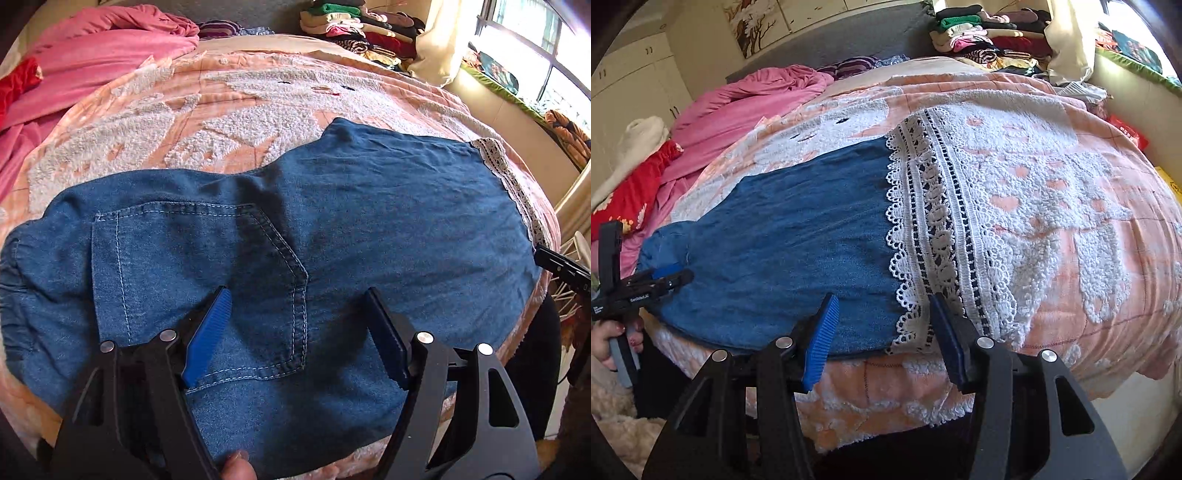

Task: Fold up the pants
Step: 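Open the left gripper and release the cuff onto the pants, then grasp the lace-trimmed edge with the left gripper while the right gripper grasps it too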

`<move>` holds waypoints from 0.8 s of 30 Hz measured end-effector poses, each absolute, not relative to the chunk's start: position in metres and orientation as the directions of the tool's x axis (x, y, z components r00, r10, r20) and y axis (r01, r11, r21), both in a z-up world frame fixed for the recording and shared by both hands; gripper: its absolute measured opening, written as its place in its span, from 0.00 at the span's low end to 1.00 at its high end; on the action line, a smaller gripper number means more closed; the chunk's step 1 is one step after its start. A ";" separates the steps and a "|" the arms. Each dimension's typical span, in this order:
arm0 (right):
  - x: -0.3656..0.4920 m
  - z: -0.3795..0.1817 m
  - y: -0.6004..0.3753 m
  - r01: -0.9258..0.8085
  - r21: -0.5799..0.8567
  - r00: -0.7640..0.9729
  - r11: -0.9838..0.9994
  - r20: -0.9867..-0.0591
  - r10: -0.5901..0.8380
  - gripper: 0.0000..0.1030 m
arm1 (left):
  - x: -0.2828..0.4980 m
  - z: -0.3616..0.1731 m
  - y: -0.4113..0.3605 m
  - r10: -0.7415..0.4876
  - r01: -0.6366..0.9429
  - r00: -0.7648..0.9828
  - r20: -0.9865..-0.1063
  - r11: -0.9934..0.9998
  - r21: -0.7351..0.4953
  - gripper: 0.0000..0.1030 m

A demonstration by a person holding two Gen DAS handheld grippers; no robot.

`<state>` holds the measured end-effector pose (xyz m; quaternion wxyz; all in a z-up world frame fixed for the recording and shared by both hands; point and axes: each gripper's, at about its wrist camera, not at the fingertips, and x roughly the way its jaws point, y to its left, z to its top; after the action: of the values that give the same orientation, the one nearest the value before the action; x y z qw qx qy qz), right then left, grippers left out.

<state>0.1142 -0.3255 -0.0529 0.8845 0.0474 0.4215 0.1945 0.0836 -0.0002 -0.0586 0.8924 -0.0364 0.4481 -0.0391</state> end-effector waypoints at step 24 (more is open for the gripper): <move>0.084 -0.029 -0.379 -0.181 0.349 0.660 0.919 -0.650 0.377 0.57 | 0.163 0.028 -0.108 -0.270 0.384 0.626 -0.732 0.923 -0.013 0.71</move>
<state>0.0841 -0.3788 -0.0288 0.9019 0.1280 0.3823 0.1547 0.1627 -0.1076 0.0280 0.8987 0.0724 0.3926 -0.1818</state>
